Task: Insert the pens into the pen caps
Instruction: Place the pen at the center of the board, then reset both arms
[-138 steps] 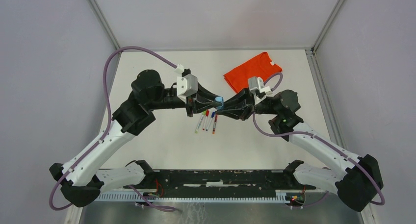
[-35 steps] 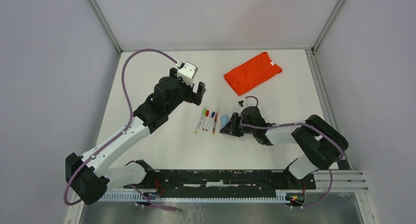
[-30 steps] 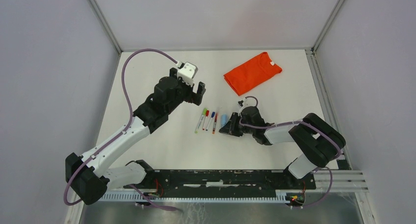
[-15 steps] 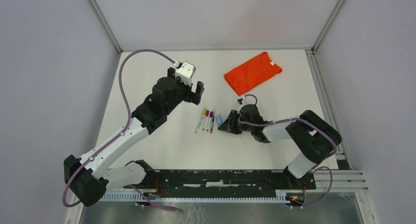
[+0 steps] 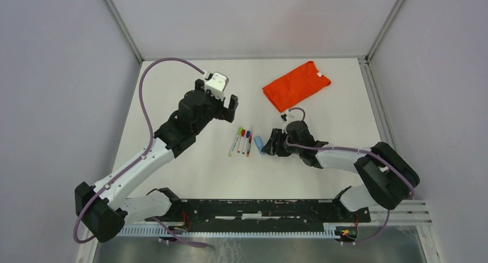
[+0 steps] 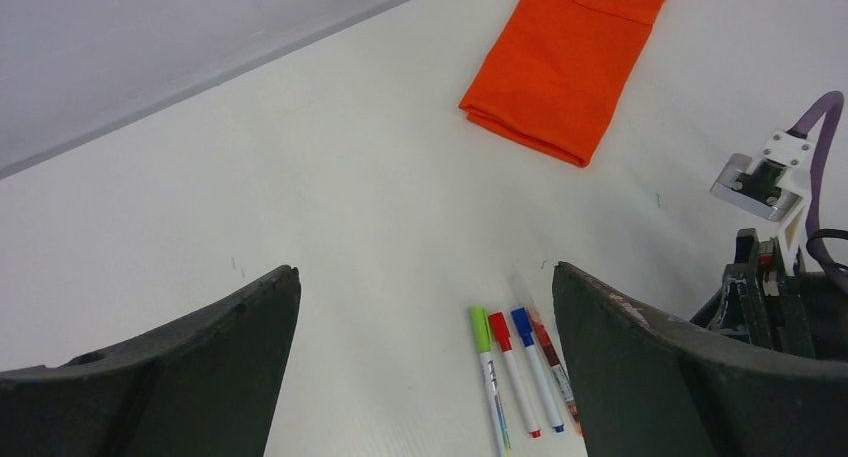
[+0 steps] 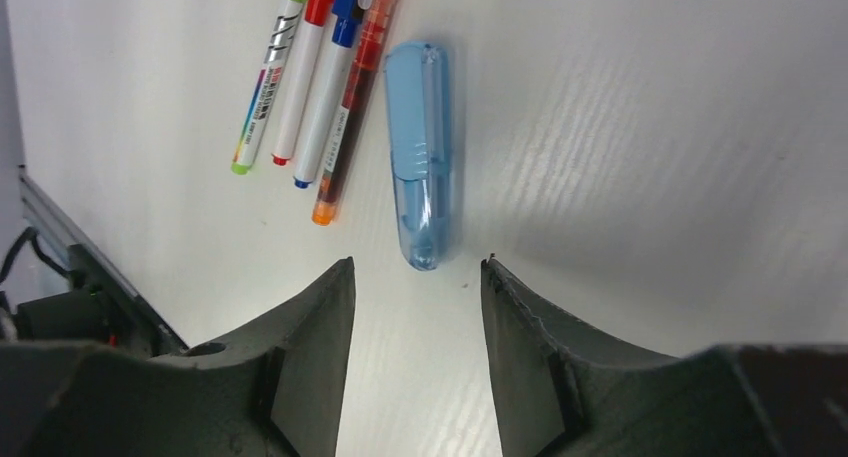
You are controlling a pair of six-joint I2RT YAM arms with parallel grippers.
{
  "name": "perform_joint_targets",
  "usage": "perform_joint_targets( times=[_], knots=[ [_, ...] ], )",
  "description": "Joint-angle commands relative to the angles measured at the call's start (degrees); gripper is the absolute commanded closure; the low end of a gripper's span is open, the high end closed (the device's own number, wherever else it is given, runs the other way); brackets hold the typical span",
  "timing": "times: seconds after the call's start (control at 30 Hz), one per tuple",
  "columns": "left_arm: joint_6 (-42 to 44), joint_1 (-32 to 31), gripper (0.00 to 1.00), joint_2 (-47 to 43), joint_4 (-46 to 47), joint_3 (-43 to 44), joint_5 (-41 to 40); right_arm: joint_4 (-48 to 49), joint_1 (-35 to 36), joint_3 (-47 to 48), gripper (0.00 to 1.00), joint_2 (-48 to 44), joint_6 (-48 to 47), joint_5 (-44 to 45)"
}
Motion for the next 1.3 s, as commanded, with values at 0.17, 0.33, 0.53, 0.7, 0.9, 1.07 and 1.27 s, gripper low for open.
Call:
perform_joint_targets(
  times=[0.17,0.33,0.53,0.7,0.9,1.07,1.27],
  knots=[
    [-5.1,1.5,0.0,-1.3,2.6,-0.2,-2.2,-15.4,-0.2,5.6,0.41,-9.8,-20.9,11.4],
    [-7.7,1.5,0.0,-3.3,3.6,-1.0,-3.9,-13.9,-0.2,5.1,0.37,-18.3,-29.0,19.8],
    [-13.3,1.5,0.0,-6.1,0.7,-2.3,-12.7,-14.2,-0.2,6.3,0.31,-26.8,-40.3,27.6],
    [-17.9,1.5,0.0,-10.4,-3.4,-5.8,-21.2,-14.0,-0.3,7.6,0.23,-33.9,-44.9,32.1],
    [-20.0,1.5,0.0,-17.0,-7.5,-10.1,-26.3,-15.2,-0.3,8.7,0.08,-41.3,-51.9,33.8],
    [-18.7,1.5,0.0,-21.3,-6.9,-12.5,-25.8,-15.9,-0.3,8.3,0.04,-46.7,-54.5,33.6],
    [-16.1,1.5,0.0,-24.4,-2.0,-15.3,-25.7,-13.7,-0.3,6.3,0.02,-50.7,-54.5,31.2]
  ],
)
